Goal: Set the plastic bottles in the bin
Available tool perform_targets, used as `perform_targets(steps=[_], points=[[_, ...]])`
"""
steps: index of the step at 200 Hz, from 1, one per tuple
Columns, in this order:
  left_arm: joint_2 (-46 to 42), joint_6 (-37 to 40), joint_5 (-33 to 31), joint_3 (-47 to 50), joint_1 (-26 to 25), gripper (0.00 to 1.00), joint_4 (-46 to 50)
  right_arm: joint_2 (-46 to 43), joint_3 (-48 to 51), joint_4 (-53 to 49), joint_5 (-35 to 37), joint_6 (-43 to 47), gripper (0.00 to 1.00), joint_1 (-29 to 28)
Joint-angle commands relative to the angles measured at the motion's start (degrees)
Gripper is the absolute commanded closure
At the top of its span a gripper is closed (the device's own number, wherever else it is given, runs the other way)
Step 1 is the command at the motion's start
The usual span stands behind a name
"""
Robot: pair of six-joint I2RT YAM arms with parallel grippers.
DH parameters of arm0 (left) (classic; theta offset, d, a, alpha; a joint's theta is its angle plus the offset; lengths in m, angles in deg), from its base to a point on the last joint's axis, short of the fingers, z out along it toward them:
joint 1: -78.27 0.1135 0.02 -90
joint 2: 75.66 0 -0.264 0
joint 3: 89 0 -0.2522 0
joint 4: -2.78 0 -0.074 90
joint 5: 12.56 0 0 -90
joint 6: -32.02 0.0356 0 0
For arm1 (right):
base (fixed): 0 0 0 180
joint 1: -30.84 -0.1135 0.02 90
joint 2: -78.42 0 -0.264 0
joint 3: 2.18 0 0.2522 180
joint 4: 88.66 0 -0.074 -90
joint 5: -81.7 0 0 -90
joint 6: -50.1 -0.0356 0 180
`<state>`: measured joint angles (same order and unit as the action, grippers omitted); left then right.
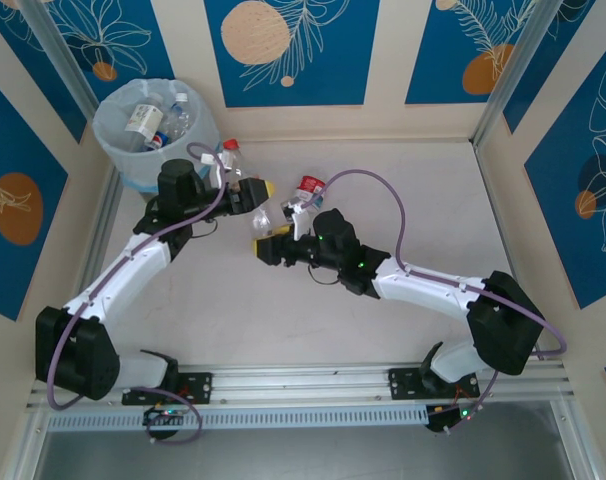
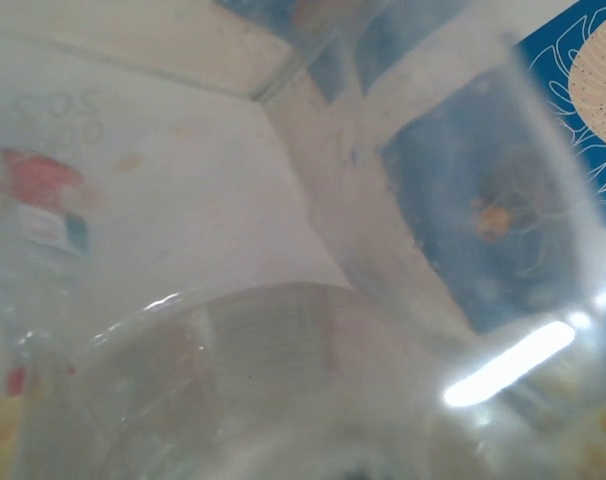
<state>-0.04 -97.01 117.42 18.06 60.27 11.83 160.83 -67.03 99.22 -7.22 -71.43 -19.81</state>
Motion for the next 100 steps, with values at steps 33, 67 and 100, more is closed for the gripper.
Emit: perform_targets(steps=[33,67,100], points=[[2.15,-2.69,1.89,-0.15,-0.46,0.27,-4.05,1.05,-1.47,1.82,-0.92,0.7,0.53,-0.68],[2.79,-3.38,2.55,-0.06,-0.47,0.35,-5.48,0.98,-1.73,0.49,0.34,0.94,0.53,-0.76],[3.06,-2.9,2.41,-0.04,-0.46,0.39,-5.41,0.95,-1.83,-0.53,0.68,0.86,0.5,-0.65]])
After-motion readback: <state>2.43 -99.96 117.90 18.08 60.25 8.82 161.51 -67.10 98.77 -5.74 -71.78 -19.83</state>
